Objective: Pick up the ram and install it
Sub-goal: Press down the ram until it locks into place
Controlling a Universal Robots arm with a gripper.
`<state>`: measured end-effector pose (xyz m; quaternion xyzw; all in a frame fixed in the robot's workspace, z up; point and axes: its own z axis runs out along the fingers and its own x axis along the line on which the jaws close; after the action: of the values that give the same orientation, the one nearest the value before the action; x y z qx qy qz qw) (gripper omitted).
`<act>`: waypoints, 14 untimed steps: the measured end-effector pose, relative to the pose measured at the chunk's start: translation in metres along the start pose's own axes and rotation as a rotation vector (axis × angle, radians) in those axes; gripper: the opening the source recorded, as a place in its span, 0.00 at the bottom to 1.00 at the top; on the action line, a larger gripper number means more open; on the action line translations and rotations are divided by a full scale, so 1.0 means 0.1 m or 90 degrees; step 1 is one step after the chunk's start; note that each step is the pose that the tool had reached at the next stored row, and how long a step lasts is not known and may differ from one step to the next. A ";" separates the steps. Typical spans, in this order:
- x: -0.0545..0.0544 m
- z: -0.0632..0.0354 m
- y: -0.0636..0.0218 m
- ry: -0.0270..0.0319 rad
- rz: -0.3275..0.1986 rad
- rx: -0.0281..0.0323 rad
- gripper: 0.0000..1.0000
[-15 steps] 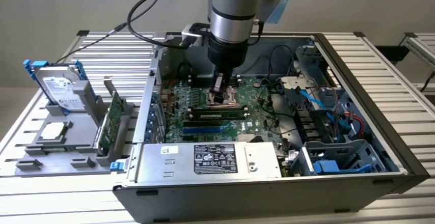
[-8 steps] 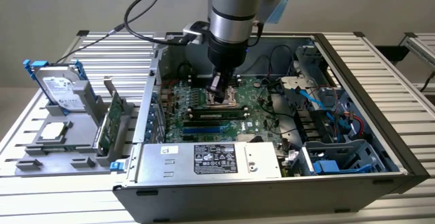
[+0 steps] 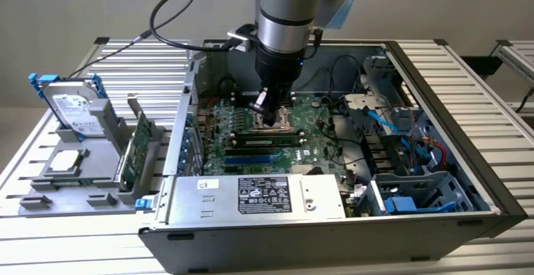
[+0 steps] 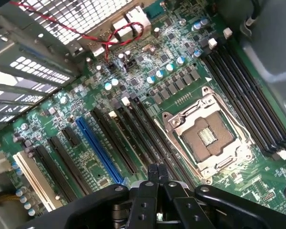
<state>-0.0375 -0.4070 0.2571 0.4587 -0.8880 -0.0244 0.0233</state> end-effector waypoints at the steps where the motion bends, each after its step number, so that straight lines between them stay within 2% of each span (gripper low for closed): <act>1: 0.00 0.000 0.000 -0.0007 0.011 -0.0002 0.11; 14: 0.00 0.000 0.000 -0.0098 0.151 -0.0029 0.11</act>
<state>-0.0374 -0.4070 0.2571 0.3498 -0.9362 -0.0270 0.0203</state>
